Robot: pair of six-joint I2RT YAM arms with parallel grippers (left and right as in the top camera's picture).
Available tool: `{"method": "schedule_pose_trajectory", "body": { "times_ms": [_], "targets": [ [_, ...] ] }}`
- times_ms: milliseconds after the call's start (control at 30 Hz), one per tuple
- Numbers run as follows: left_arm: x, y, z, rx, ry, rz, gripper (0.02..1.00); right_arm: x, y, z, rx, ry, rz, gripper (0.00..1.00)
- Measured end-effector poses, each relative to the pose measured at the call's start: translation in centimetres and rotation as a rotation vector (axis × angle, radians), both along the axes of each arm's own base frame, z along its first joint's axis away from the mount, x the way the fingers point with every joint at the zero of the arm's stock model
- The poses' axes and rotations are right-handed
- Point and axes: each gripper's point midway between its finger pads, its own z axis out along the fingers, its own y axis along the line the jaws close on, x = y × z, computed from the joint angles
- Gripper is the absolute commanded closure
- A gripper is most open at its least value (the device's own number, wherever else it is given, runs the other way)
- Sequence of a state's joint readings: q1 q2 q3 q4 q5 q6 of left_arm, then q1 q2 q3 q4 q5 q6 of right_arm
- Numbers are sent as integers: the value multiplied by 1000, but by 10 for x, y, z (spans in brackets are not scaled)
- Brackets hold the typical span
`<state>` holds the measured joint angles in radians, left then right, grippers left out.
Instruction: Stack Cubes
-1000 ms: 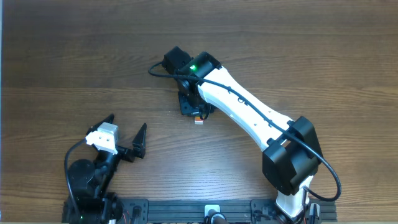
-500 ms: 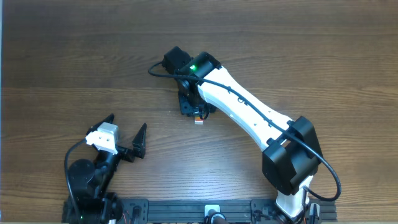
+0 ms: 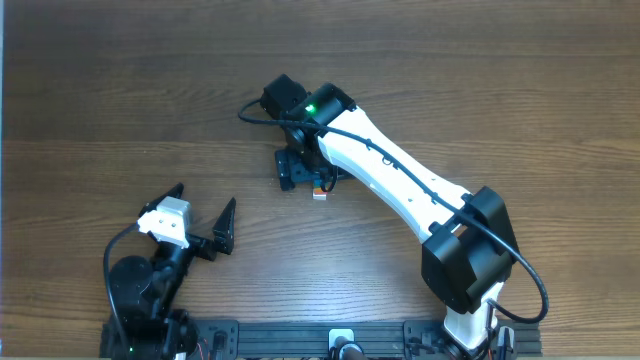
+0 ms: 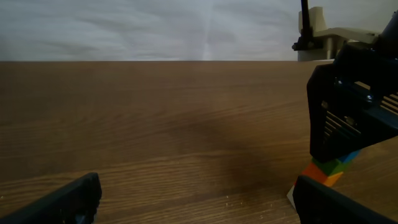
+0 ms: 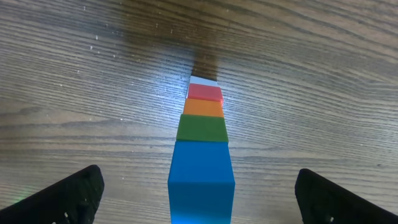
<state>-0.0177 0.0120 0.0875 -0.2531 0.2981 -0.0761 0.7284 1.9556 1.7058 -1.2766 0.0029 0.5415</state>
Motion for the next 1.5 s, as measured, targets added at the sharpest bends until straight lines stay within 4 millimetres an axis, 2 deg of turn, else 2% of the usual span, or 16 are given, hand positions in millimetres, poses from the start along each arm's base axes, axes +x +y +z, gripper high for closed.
{"method": "schedule_pose_trajectory", "body": {
  "times_ms": [100,233,300,433,533,633,700,800,900,967,1133,1233,1333,1500],
  "targets": [
    [0,0,0,0,0,0,20,4,3,5,11,-14,18,9],
    [0,0,0,0,0,0,20,20,10,24,34,-88,55,9],
    [0,0,0,0,0,0,20,33,14,42,55,-152,84,9],
    [0,0,0,0,0,0,20,64,10,97,127,-337,121,7],
    [0,0,0,0,0,0,18,83,-21,148,142,-495,110,7],
    [0,0,0,0,0,0,18,93,-71,205,107,-674,80,9],
    [0,0,0,0,0,0,18,92,-102,235,71,-779,57,9],
    [0,0,0,0,0,0,18,79,-157,262,-13,-885,-2,7],
    [0,0,0,0,0,0,18,65,-209,267,-96,-938,-85,7],
    [0,0,0,0,0,0,18,57,-238,260,-148,-952,-120,7],
    [0,0,0,0,0,0,18,45,-279,237,-170,-1076,-159,9],
    [0,0,0,0,0,0,18,36,-287,220,-136,-1182,-157,7],
    [0,0,0,0,0,0,20,26,-276,199,-79,-1286,-110,9],
    [0,0,0,0,0,0,20,12,-255,150,-11,-1329,-41,7]
  ]
}}
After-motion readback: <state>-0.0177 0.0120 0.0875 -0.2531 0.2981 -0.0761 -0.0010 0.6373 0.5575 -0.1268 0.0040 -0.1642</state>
